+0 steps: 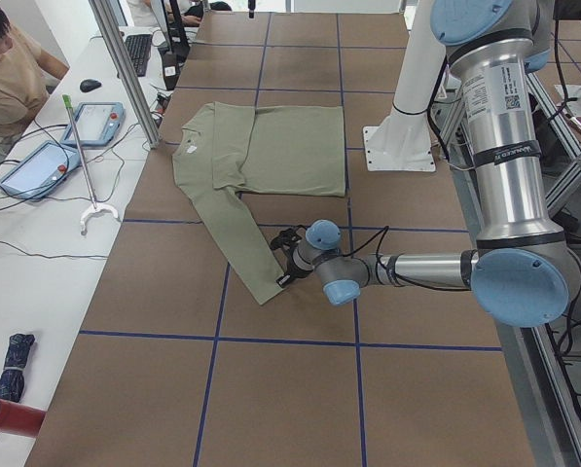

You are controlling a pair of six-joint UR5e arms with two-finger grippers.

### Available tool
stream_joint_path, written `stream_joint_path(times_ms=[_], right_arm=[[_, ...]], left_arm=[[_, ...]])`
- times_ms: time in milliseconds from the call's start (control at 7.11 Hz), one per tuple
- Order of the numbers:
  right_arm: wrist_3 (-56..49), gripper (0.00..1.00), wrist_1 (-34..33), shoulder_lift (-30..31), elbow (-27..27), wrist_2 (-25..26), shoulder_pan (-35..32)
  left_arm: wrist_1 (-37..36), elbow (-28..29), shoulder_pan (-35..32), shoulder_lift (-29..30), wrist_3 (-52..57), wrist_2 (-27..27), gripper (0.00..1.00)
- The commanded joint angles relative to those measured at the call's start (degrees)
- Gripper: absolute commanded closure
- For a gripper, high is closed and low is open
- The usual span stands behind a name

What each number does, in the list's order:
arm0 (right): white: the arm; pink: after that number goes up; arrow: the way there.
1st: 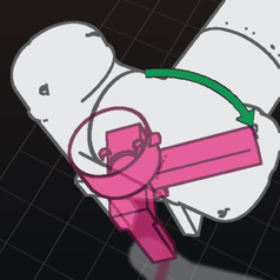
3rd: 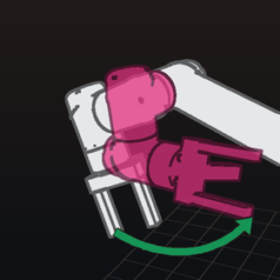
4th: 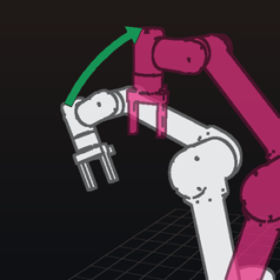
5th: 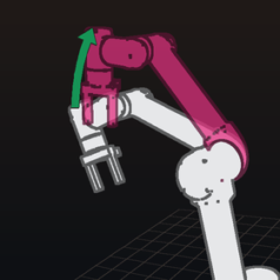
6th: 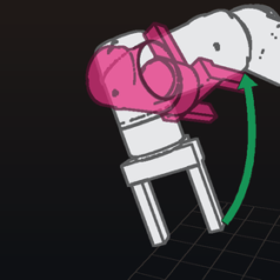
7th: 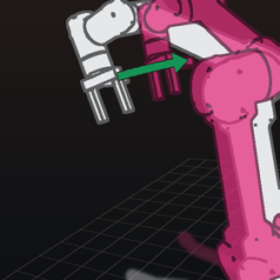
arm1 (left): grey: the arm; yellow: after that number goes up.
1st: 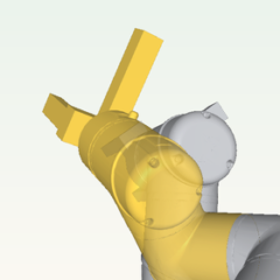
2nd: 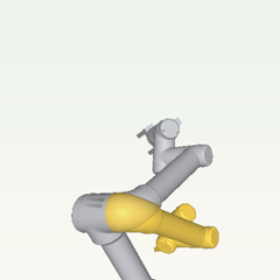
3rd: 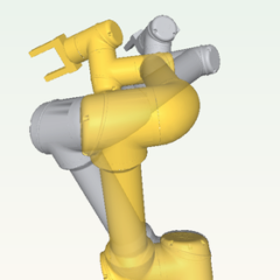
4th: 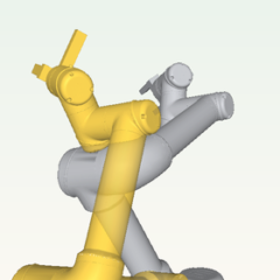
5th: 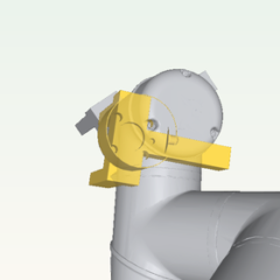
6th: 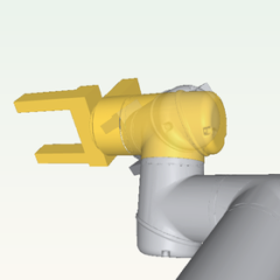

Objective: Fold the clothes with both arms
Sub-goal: 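Lift the other sleeve with the left gripper and fold it across the chest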

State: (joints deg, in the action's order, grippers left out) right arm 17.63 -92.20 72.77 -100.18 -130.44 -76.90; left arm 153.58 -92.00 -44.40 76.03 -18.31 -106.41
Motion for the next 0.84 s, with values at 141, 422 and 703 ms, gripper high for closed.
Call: stream_joint_path(times_ms=[141,422,703], right_arm=[[-0.2,0.00,0.0,0.7,0.2,0.0,0.0],[-0.3,0.00,0.0,2.3,0.3,0.2,-0.3],[-0.5,0.00,0.0,4.0,0.6,0.6,-0.5]], left_arm=[[-0.4,-3.8,-3.2,1.7,-0.1,-3.1,1.00],[-11.1,-4.0,-11.0,15.5,-0.8,-3.3,1.00],[-27.6,-3.6,-11.8,31.1,-4.4,-3.1,1.00]])
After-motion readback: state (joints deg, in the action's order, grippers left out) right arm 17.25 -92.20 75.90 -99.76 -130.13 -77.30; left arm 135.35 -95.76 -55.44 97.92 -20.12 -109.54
